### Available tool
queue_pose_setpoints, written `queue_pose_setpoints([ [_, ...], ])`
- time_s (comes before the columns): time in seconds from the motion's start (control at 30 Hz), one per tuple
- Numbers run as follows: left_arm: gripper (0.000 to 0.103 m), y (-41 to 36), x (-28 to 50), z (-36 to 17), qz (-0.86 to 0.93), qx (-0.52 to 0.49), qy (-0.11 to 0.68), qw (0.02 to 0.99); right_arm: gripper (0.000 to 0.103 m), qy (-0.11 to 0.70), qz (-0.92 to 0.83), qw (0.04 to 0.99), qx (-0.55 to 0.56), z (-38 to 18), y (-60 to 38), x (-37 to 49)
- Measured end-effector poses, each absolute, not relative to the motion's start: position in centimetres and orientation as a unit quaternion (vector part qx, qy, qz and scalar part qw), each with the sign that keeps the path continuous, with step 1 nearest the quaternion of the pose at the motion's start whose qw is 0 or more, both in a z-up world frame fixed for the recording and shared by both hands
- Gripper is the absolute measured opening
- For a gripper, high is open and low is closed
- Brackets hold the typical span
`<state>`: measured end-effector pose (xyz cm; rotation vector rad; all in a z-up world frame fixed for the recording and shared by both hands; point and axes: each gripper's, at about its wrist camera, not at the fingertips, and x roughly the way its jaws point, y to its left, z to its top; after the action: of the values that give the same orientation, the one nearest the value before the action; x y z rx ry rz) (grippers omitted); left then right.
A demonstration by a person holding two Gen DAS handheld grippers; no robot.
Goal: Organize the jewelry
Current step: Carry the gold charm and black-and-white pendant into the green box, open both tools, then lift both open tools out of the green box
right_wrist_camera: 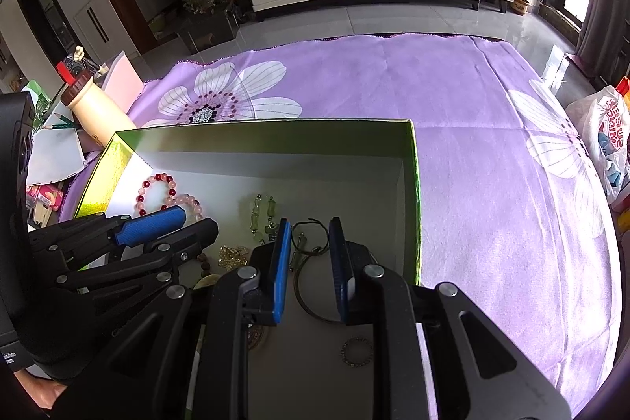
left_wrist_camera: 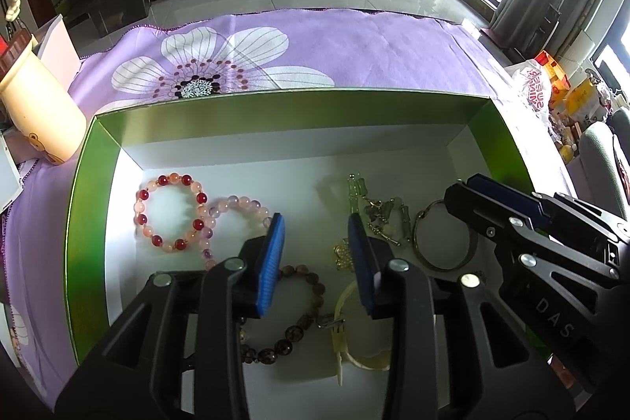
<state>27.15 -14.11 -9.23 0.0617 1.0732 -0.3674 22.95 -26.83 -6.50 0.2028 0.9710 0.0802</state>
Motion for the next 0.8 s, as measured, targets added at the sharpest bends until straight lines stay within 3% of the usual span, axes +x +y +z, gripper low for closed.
queue_pose_setpoints([
  [0.37,0.055,-13.8,26.6,-8.3,-0.169,0.032,0.495,0.852,0.02,0.461,0.033,0.881,0.103,-5.9,-27.1,22.6],
  [0.5,0.068,-13.6,26.2,-7.5,-0.165,0.036,0.488,0.857,0.022,0.455,0.033,0.884,0.099,-5.1,-27.1,22.0],
  [0.8,0.086,-12.2,24.2,-4.7,-0.152,0.044,0.463,0.872,0.053,0.437,0.016,0.894,0.097,-2.8,-27.9,19.6],
])
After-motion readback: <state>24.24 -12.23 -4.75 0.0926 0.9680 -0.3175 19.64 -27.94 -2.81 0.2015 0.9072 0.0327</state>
